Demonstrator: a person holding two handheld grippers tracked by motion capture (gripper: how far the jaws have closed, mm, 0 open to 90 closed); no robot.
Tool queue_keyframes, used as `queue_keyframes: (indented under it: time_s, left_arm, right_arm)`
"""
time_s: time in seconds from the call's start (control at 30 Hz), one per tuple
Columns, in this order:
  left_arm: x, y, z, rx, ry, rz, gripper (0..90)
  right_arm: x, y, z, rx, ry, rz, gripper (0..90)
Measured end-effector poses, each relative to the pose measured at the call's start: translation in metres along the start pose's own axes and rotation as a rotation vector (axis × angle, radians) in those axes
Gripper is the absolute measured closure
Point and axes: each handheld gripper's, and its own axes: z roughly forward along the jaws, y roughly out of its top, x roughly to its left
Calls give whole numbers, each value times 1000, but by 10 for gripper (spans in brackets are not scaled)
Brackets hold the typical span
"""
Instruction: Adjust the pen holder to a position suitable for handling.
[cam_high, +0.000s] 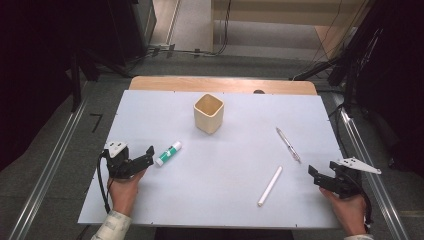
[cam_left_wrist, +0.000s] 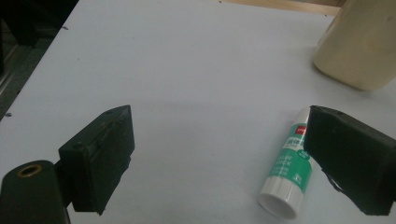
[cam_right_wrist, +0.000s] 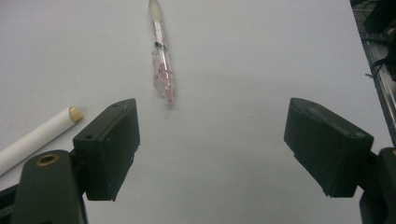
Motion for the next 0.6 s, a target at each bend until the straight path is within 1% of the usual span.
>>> queue_keyframes:
  time_s: [0.03,0.07,0.17,0.2,0.23,0.33,0.47,0.6]
  left_arm:
    - [0,1,1,2,1,5,97]
    - [0,2,2,-4,1,-1,97]
    - [-1,4,4,-5,2,2,97]
    - [-2,6,5,-7,2,11,97]
    - [-2,6,5,-7,2,11,96]
    - [-5,8,6,-16,-3,11,97]
    - [-8,13,8,-9,-18,17,97]
    - [-10,16,10,-14,-22,17,97]
  right_arm:
    - [0,0,0,-1,4,-1,168]
    - [0,0,0,-1,4,-1,168]
    - [0,0,1,3,3,-1,168]
    - [0,0,1,4,3,-1,168]
    - [0,0,1,4,3,-1,168]
    - [0,0,1,2,3,-2,168]
    - [0,0,1,2,-3,-2,169]
    - [0,1,1,1,-1,-2,168]
